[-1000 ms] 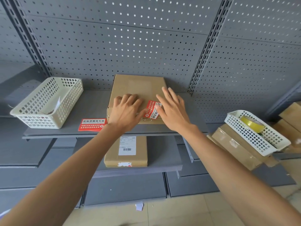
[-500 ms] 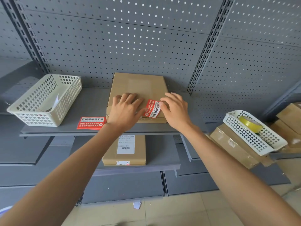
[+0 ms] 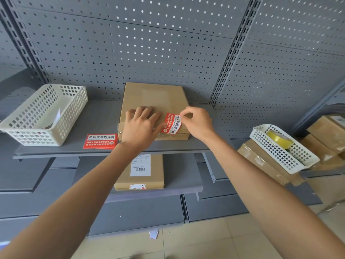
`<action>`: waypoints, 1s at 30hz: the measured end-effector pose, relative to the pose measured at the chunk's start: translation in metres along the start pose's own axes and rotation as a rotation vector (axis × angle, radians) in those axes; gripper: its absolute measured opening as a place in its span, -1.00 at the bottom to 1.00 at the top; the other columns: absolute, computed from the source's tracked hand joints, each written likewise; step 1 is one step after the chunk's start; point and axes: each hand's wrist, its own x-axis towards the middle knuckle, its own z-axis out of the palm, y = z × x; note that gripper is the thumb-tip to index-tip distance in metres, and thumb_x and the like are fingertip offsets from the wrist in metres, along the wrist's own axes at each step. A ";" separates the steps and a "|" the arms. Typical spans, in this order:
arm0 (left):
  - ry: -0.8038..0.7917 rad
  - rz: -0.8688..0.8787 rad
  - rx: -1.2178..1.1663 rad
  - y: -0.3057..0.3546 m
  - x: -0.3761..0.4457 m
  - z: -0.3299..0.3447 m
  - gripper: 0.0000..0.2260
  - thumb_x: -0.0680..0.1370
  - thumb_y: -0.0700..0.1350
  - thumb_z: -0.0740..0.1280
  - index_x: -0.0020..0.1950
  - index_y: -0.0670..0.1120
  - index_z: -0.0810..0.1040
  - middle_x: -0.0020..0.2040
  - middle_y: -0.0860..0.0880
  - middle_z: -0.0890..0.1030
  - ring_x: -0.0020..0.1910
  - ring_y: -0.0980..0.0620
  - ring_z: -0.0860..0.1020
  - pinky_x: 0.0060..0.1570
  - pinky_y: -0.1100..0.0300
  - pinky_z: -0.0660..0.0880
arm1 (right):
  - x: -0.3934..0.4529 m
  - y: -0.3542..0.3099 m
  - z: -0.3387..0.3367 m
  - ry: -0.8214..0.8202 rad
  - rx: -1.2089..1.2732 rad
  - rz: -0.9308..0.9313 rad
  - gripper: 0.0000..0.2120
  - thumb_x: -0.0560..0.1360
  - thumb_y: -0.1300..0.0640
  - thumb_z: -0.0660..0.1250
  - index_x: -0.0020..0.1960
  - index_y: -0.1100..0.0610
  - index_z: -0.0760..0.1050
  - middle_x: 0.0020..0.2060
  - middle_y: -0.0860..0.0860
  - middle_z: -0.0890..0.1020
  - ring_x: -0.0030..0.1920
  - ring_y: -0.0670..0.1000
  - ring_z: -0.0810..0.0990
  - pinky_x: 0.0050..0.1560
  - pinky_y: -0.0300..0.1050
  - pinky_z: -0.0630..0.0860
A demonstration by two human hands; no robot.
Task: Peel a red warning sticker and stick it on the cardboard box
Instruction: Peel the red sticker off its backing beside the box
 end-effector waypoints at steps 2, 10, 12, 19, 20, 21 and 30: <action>0.000 -0.003 0.003 0.000 0.000 0.000 -0.53 0.61 0.26 0.14 0.31 0.00 0.57 0.31 -0.06 0.58 0.27 -0.17 0.50 0.19 -0.12 0.33 | 0.004 -0.002 0.002 0.003 -0.002 0.043 -0.89 0.53 0.06 0.38 -0.06 -0.02 0.69 0.17 -0.09 0.69 0.31 0.03 0.53 0.37 0.19 0.36; -0.002 -0.002 -0.009 0.001 -0.001 -0.001 -0.51 0.61 0.27 0.12 0.30 -0.02 0.59 0.30 -0.09 0.59 0.27 -0.18 0.51 0.19 -0.13 0.33 | 0.010 -0.013 0.003 -0.007 0.010 0.116 -0.88 0.55 0.08 0.39 -0.13 -0.03 0.68 0.01 -0.09 0.71 0.20 0.02 0.56 0.34 0.19 0.39; -0.005 0.002 -0.009 0.000 -0.001 -0.002 -0.51 0.61 0.27 0.12 0.30 -0.02 0.59 0.30 -0.09 0.60 0.27 -0.19 0.51 0.20 -0.13 0.34 | 0.011 -0.012 0.004 -0.019 0.047 0.116 -0.85 0.55 0.09 0.39 -0.18 -0.04 0.64 0.01 -0.07 0.71 0.19 0.02 0.57 0.35 0.21 0.40; -0.006 0.010 -0.010 -0.001 0.001 -0.002 -0.51 0.61 0.27 0.11 0.29 -0.01 0.59 0.28 -0.09 0.60 0.23 -0.20 0.53 0.16 -0.13 0.35 | 0.012 -0.003 0.005 -0.018 0.211 0.150 -0.83 0.54 0.08 0.43 -0.23 -0.04 0.61 -0.06 -0.09 0.71 0.07 0.01 0.66 0.25 0.18 0.54; -0.006 0.012 -0.010 -0.001 0.001 -0.002 -0.51 0.61 0.27 0.11 0.29 -0.02 0.59 0.28 -0.09 0.60 0.23 -0.20 0.53 0.16 -0.14 0.35 | 0.012 -0.003 0.004 -0.017 0.227 0.149 -0.85 0.55 0.09 0.42 -0.20 -0.02 0.62 -0.05 -0.06 0.72 0.06 0.01 0.66 0.23 0.16 0.56; -0.004 0.013 -0.011 -0.001 0.001 -0.002 -0.51 0.61 0.27 0.11 0.29 -0.02 0.59 0.29 -0.09 0.60 0.23 -0.20 0.53 0.16 -0.14 0.35 | 0.011 -0.003 0.003 -0.014 0.241 0.142 -0.87 0.56 0.10 0.41 -0.17 0.00 0.63 -0.04 -0.04 0.72 0.06 0.01 0.66 0.22 0.14 0.57; -0.005 0.014 -0.035 -0.002 0.000 -0.003 -0.51 0.59 0.28 0.15 0.30 -0.01 0.58 0.30 -0.08 0.60 0.25 -0.20 0.52 0.18 -0.13 0.33 | 0.008 0.000 0.001 -0.029 0.342 0.095 -0.91 0.59 0.21 0.36 -0.04 0.20 0.62 -0.06 0.12 0.73 0.03 0.11 0.70 0.09 0.00 0.59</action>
